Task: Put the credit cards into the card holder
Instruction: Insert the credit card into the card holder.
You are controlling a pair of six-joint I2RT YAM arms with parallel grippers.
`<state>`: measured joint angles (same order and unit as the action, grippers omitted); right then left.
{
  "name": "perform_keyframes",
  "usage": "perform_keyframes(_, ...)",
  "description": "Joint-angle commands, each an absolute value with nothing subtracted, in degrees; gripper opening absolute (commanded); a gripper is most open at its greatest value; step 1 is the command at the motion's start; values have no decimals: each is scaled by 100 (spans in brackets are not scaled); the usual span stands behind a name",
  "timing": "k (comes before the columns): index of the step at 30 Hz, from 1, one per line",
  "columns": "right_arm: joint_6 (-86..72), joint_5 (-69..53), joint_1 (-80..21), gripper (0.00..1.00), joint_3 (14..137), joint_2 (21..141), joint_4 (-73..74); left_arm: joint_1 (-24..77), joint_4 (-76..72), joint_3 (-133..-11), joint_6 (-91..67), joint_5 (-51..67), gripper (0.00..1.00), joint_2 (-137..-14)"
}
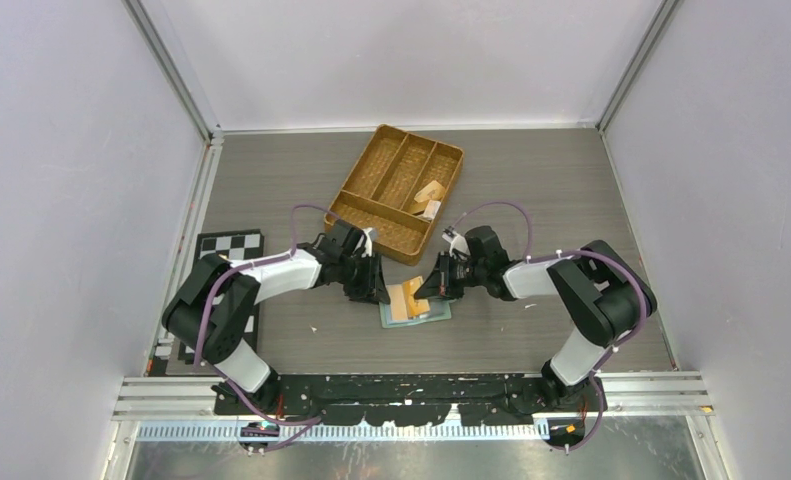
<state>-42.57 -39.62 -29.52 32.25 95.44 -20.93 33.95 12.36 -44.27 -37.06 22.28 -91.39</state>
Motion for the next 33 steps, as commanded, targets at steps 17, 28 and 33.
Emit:
perform_keyframes(17, -4303, -3684, -3064, 2, 3045, 9464, -1606, 3424, 1260, -4422, -3499, 2039, 31, -9422)
perform_keyframes(28, -4700, -3336, -3263, 8, 3013, 9601, -2036, 3426, 1240, -4412, -3502, 2108, 29, -9391)
perform_keyframes(33, -4902, -3099, -3321, 13, 2842, 9675, -2350, 3427, 1239, -4378, -3505, 2107, 27, -9361)
